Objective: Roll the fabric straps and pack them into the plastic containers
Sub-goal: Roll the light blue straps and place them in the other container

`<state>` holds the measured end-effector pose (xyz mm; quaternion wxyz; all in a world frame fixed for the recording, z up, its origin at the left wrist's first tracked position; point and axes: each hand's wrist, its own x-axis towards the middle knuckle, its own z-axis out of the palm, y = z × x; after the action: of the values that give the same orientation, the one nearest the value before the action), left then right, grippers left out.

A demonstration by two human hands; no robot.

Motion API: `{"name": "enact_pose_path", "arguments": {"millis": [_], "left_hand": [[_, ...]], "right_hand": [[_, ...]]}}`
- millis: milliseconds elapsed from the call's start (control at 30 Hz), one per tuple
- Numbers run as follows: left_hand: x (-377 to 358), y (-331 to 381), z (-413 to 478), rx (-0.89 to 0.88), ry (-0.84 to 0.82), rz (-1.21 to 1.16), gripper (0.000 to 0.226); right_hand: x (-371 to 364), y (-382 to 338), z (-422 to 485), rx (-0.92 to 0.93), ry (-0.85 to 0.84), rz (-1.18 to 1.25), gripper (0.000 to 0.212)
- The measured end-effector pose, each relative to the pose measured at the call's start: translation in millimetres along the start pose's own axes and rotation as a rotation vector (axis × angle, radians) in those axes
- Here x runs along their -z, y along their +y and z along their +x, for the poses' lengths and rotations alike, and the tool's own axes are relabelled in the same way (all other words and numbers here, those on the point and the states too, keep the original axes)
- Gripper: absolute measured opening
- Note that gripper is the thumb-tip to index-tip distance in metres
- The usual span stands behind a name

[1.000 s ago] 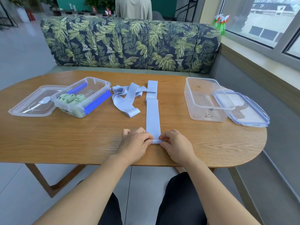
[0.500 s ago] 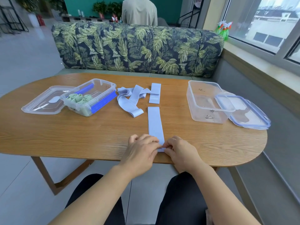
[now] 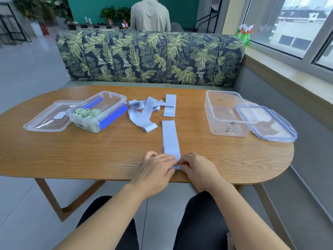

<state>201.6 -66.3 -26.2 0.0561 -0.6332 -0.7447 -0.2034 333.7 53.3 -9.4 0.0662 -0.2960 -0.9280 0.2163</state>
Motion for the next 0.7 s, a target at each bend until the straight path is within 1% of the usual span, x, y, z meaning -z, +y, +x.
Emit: {"name": "enact_pose_path", "arguments": {"millis": [33,67,200,367,467,533,633,700], "left_hand": [[-0.3,-0.5,1.4,0.006,-0.049,0.003,0.039],[-1.2,-2.3,1.5,0.002,-0.059,0.034,0.043],[-1.7,-9.2,-2.2,-0.007,-0.023,0.151,0.04],[-2.4,-10.6,-2.6,0.006,-0.028,0.131,0.049],[-3.9,-12.2,-4.2,0.012,-0.024,0.099,0.049],[-2.9,-11.6,-5.8,0.049,-0.016,0.034,0.043],[-0.5,-10.5,-7.5,0.177,-0.027,-0.085,0.021],[0.7,-10.5,-6.8,0.207,-0.043,-0.116,0.013]], "right_hand": [[0.2,-0.9,-0.2,0.0,-0.008,0.009,0.017],[0.3,-2.2,-0.6,0.002,-0.018,0.015,0.018],[0.5,-7.8,-1.2,0.009,-0.043,-0.002,0.025],[3.0,-8.4,-0.7,0.008,-0.042,0.012,0.021],[2.0,-7.2,-0.9,0.01,-0.036,0.025,0.018],[0.5,-5.7,-1.2,0.009,-0.022,0.063,0.016],[-1.0,-3.2,-0.9,-0.002,-0.018,0.136,0.013],[-1.2,-2.7,0.3,-0.014,-0.027,0.154,0.011]]}}
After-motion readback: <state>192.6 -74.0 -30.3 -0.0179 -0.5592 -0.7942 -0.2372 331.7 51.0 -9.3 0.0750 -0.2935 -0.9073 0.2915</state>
